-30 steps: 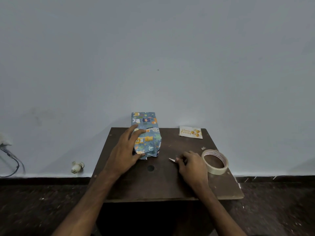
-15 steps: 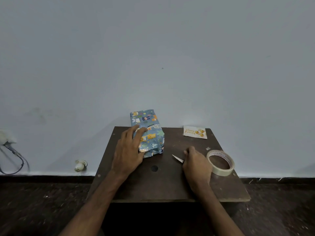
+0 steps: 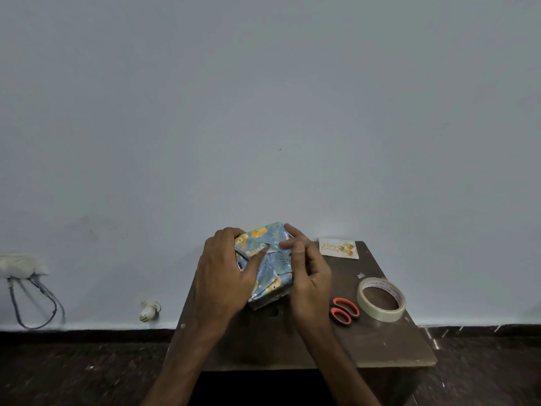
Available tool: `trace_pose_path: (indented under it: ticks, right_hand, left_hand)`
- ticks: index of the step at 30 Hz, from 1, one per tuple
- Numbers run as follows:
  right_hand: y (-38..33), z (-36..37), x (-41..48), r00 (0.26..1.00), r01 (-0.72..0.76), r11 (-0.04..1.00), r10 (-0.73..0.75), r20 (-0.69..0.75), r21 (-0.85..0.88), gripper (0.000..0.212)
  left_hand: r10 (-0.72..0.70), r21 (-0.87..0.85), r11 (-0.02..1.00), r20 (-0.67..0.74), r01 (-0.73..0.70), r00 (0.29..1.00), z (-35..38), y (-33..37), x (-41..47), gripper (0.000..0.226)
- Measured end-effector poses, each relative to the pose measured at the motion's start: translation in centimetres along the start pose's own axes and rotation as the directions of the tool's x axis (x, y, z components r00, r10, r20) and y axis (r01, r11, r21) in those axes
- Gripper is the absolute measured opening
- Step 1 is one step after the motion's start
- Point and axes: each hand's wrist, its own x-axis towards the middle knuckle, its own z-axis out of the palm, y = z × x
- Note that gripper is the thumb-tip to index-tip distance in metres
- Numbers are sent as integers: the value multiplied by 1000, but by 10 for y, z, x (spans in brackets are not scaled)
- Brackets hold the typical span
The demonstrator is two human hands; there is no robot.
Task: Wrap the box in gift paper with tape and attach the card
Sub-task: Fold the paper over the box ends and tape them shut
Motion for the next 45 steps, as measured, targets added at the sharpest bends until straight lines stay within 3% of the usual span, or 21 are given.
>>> trace_pose_path:
  ticks: [6, 11, 15, 17, 19, 23, 25, 27, 29, 34, 38, 40, 45]
  right_hand:
    - [-3, 1, -1, 993, 120, 990, -121, -3, -70, 22]
    - [-6, 0, -7, 957, 289, 951, -287, 32, -112, 23]
    - [-6, -9, -10, 850, 478, 853, -389, 355, -210, 38]
    - [-2, -15, -8, 755, 586, 757, -381, 533, -289, 36]
    - [4, -20, -5, 713, 635, 692, -354, 604, -344, 33]
    - [6, -24, -1, 767, 582, 711, -319, 557, -395, 29]
    - [5, -25, 3, 791, 558, 721, -312, 526, -412, 27]
    - [2, -26, 8, 820, 525, 734, -300, 487, -431, 25]
    - [-1, -25, 10, 842, 485, 759, -271, 467, -435, 23]
    - [-4, -21, 8, 855, 446, 800, -247, 457, -401, 24]
    - [-7, -19, 12, 894, 386, 855, -254, 369, -347, 25]
    - [-6, -19, 15, 914, 347, 892, -252, 319, -289, 28]
    - [-2, -16, 14, 961, 52, 998, -39, 275, -42, 28]
  left_hand:
    - [-48, -32, 998, -51, 46, 998, -3, 4, 6, 57]
    - [8, -46, 999, -104, -13, 995, -5, 11, 9, 47]
    - [-1, -57, 998, -115, -6, 993, -5, 8, 16, 44]
    - [-9, -47, 999, -124, 3, 992, -7, 7, 18, 44]
    - [-13, -44, 999, -124, 8, 992, -6, 10, 18, 45]
    - [1, -63, 998, -16, -2, 1000, -11, 11, 19, 50]
    - [34, -258, 966, 161, 8, 986, -17, 4, 21, 41]
    - [94, -509, 857, 301, 77, 949, -20, -4, 21, 27]
    - [125, -593, 801, 291, 76, 949, -20, -9, 18, 29]
    - [95, -591, 804, 238, 66, 967, -11, -17, 12, 39]
    - [158, -559, 829, 264, 17, 952, -13, -12, 4, 25]
    - [178, -518, 855, 247, -25, 953, -14, -6, 0, 34]
    - [141, -378, 924, 189, -60, 972, -14, 9, -5, 38]
